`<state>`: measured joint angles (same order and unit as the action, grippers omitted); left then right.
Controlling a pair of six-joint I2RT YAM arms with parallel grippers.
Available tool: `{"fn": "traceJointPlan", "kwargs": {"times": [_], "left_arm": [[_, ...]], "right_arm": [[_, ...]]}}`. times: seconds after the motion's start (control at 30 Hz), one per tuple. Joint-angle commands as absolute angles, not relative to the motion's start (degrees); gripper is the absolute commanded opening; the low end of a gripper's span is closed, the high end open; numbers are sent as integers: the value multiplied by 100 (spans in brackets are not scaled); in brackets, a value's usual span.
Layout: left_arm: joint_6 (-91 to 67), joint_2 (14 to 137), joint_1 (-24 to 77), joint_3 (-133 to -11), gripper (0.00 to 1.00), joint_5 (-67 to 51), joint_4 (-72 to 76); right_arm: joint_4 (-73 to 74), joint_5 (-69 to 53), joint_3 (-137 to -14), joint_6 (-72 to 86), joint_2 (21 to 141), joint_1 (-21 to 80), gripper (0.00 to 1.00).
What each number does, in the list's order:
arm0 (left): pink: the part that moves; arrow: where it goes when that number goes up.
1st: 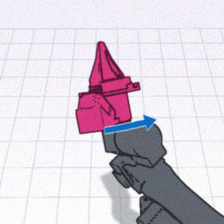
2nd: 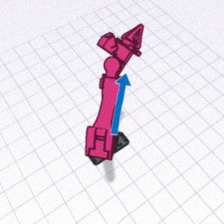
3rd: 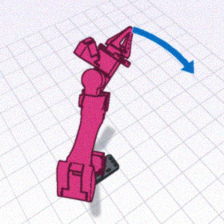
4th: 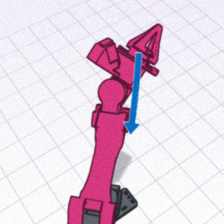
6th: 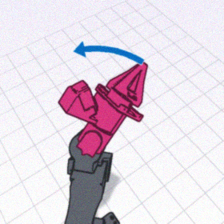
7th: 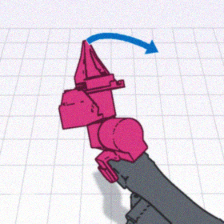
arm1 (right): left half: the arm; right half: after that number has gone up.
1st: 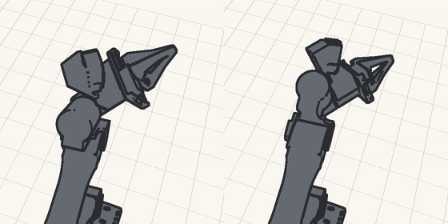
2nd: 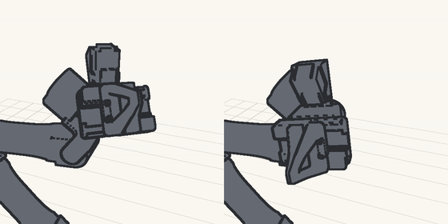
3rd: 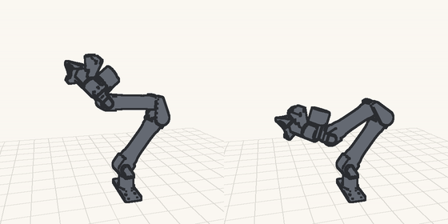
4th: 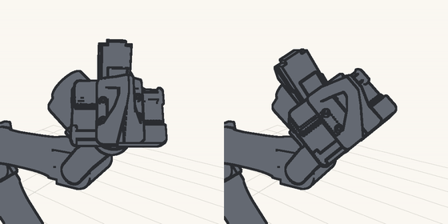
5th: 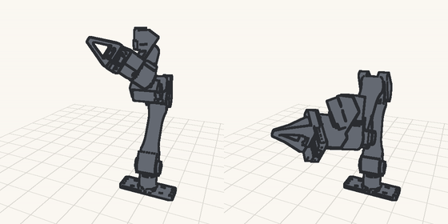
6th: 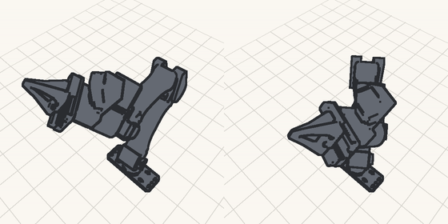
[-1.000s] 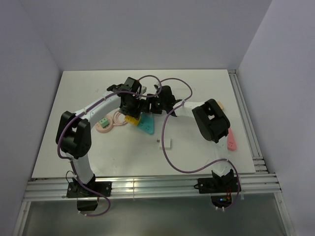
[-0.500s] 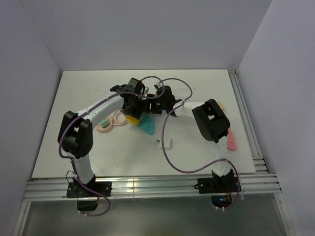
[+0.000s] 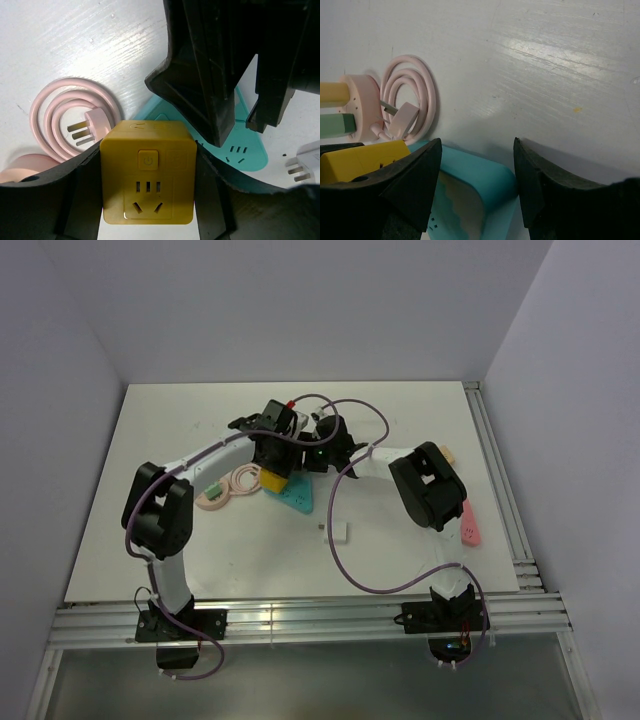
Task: Insert the plug
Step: Insert the plug into the socket.
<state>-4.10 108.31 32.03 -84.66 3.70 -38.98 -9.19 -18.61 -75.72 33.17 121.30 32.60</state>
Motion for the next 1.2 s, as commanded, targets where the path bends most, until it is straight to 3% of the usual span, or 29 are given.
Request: {"fn": "traceJointPlan", "kwargs": {"times": [0.0, 0.67, 1.17], "left_arm": [[-422, 11304, 3190, -7770, 0, 404, -4535], [-1670, 8922, 3849, -5318, 0, 1177, -1864], [-1915, 8991, 4069, -4948, 0, 1345, -1687]], "right_arm": [[-668, -2013, -7629, 3261, 11944, 3437, 66], [-835, -2118, -7550, 3419, 11979, 3437, 66], [-853, -2110, -7515, 3410, 11909, 3445, 66]]}}
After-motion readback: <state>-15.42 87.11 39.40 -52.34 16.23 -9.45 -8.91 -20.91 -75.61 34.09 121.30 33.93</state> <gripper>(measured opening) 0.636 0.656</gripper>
